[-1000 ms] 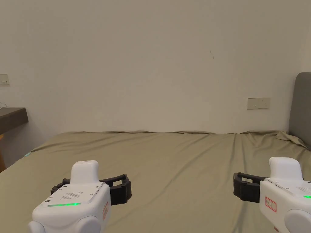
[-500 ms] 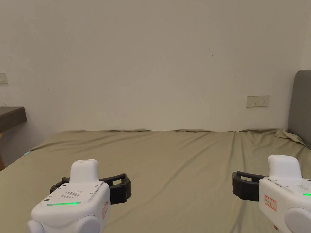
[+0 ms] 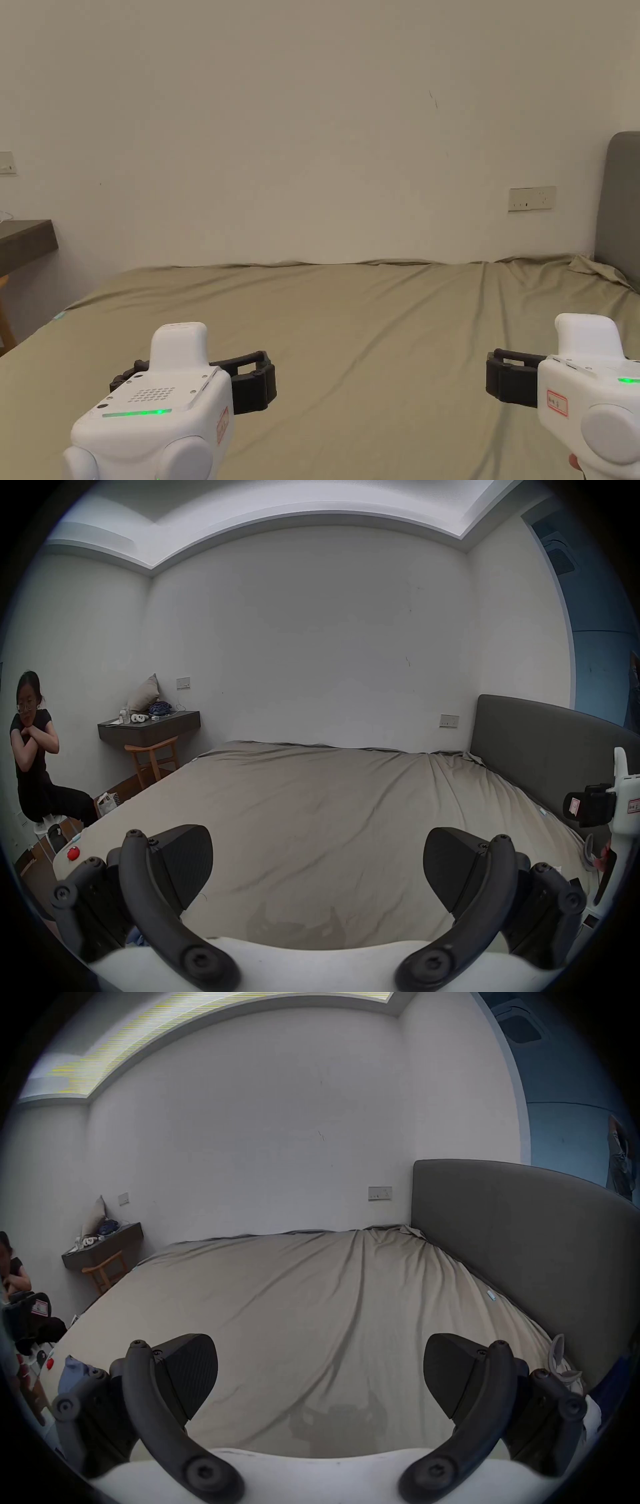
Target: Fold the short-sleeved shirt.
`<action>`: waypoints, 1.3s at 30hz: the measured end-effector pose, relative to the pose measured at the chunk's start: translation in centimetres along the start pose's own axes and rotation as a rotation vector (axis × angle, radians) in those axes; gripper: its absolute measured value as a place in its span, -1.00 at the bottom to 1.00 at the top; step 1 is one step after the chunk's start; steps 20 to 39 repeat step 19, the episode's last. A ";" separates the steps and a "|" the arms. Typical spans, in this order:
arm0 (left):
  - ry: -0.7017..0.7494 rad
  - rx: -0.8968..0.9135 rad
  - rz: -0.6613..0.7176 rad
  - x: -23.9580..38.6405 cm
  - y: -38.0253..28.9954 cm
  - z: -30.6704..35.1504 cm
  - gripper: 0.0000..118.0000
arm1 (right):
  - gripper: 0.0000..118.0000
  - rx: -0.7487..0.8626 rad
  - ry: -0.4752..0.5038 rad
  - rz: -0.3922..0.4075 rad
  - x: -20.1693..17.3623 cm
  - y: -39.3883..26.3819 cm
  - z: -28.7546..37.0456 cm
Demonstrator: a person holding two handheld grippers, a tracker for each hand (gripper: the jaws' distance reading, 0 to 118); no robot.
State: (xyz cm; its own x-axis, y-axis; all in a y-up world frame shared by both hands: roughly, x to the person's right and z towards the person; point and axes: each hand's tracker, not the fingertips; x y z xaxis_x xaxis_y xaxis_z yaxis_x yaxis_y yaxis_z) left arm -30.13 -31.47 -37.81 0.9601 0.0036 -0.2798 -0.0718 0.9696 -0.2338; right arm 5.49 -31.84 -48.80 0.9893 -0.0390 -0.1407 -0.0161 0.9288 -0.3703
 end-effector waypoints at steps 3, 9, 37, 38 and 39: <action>0.001 -0.001 -0.005 0.0 0.0 0.0 1.00 | 1.00 0.026 0.042 -0.022 0.1 -0.2 0.3; 0.000 -0.001 0.005 -0.2 -0.1 0.0 1.00 | 1.00 0.025 0.104 -0.079 0.3 -0.6 0.0; 0.012 0.003 0.015 -0.8 -0.4 -0.4 1.00 | 1.00 0.146 0.145 -0.009 0.4 -2.6 0.2; 0.012 0.003 0.015 -0.8 -0.4 -0.4 1.00 | 1.00 0.146 0.145 -0.009 0.4 -2.6 0.2; 0.012 0.003 0.015 -0.8 -0.4 -0.4 1.00 | 1.00 0.146 0.145 -0.009 0.4 -2.6 0.2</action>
